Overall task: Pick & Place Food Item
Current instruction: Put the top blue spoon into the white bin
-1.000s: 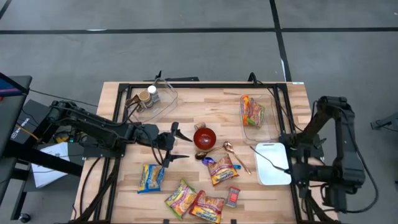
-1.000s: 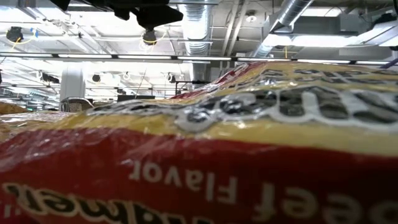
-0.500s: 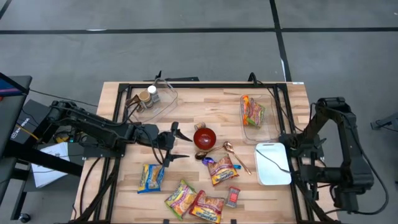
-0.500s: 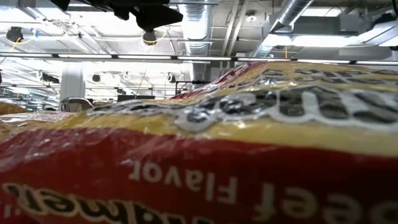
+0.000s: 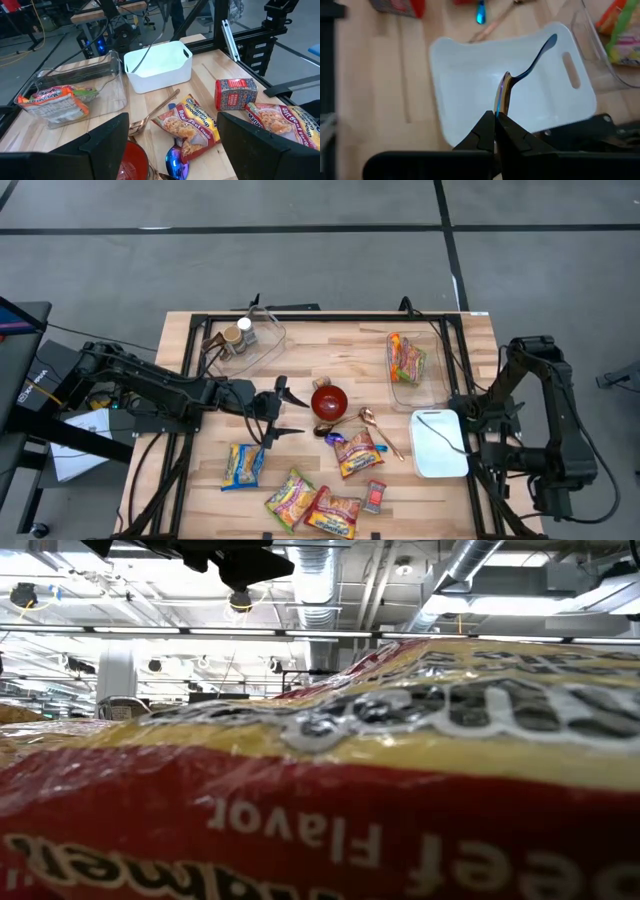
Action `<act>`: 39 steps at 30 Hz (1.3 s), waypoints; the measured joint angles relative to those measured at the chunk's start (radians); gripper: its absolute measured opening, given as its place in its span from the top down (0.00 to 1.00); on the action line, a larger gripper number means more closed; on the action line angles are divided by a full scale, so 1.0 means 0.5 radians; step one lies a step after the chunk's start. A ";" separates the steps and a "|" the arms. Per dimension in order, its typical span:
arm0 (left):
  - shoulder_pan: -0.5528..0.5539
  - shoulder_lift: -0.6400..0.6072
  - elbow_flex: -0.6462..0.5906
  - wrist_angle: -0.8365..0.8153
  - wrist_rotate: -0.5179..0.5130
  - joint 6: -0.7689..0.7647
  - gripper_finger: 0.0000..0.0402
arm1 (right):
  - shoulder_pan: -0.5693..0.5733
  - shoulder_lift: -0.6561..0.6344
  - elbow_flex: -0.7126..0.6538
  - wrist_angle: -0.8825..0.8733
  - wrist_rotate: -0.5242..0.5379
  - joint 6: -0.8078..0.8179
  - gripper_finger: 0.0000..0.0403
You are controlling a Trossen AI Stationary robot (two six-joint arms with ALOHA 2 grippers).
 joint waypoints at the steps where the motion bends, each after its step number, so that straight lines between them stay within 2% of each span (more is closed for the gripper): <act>1: 0.000 0.000 0.000 -0.001 0.000 0.000 0.26 | -0.001 0.000 -0.017 -0.001 -0.002 0.001 1.00; 27: 0.000 0.000 0.000 -0.001 0.006 -0.011 0.26 | 0.036 0.118 -0.017 0.023 -0.046 0.052 1.00; 34: 0.000 0.000 0.000 -0.002 -0.003 -0.012 0.26 | 0.036 0.118 -0.015 0.062 0.012 0.035 1.00; 39: 0.000 0.000 0.000 -0.002 -0.002 -0.012 0.26 | 0.036 0.118 -0.015 0.073 0.012 0.038 0.97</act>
